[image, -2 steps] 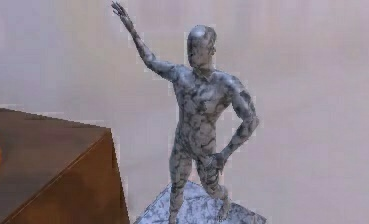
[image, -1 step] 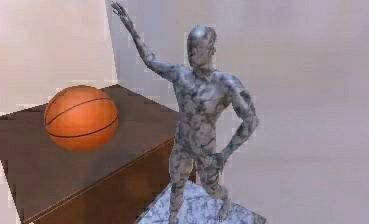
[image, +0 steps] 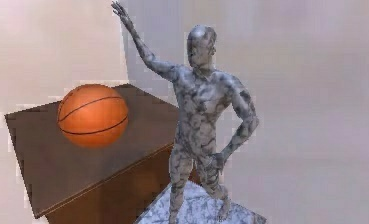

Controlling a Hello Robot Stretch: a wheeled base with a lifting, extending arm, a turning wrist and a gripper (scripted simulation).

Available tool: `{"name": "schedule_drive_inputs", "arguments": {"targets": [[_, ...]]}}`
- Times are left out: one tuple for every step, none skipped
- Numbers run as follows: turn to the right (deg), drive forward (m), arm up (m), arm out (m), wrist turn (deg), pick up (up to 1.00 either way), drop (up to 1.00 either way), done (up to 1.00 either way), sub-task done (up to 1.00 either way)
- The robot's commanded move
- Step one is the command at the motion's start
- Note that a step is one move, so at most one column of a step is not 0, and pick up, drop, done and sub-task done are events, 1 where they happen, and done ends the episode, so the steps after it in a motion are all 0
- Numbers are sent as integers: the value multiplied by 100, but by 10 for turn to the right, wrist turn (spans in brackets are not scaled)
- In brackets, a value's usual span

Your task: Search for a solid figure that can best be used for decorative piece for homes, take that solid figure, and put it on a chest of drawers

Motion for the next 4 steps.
{"name": "schedule_drive_inputs", "arguments": {"targets": [[-450,0,0,0,0,0,0,0,0],[-210,0,0,0,0,0,0,0,0],[0,50,0,0,0,0,0,0,0],[180,0,0,0,0,0,0,0,0]]}}
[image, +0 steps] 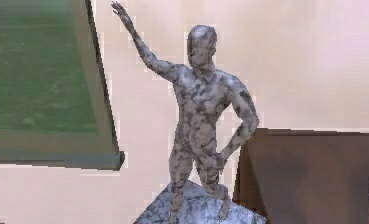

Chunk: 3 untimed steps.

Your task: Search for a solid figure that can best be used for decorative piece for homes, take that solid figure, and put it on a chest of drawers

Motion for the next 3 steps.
{"name": "schedule_drive_inputs", "arguments": {"targets": [[0,35,0,0,0,0,0,0,0],[450,0,0,0,0,0,0,0,0],[450,0,0,0,0,0,0,0,0]]}}
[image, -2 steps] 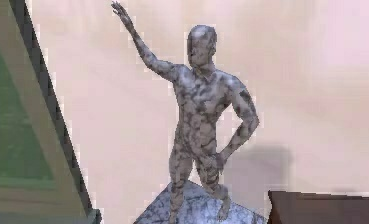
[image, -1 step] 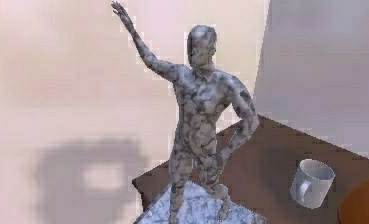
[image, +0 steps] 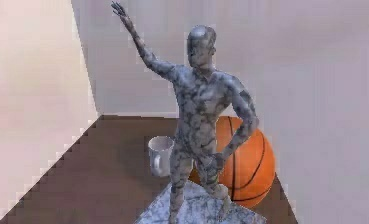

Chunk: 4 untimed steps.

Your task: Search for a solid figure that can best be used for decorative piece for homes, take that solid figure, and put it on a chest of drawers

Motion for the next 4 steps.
{"name": "schedule_drive_inputs", "arguments": {"targets": [[450,0,0,0,0,0,0,0,0],[390,0,0,0,0,0,0,0,0],[-450,0,0,0,0,0,0,0,0],[-450,0,0,0,0,0,0,0,0]]}}
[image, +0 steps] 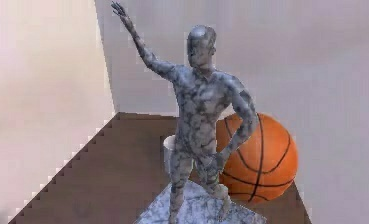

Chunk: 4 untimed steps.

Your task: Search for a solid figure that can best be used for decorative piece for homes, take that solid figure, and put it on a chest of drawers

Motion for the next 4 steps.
{"name": "schedule_drive_inputs", "arguments": {"targets": [[-450,0,0,0,0,0,0,0,0],[-240,0,0,0,0,0,0,0,0],[0,0,0,28,0,0,0,0,0],[0,0,0,0,450,0,0,0,0]]}}
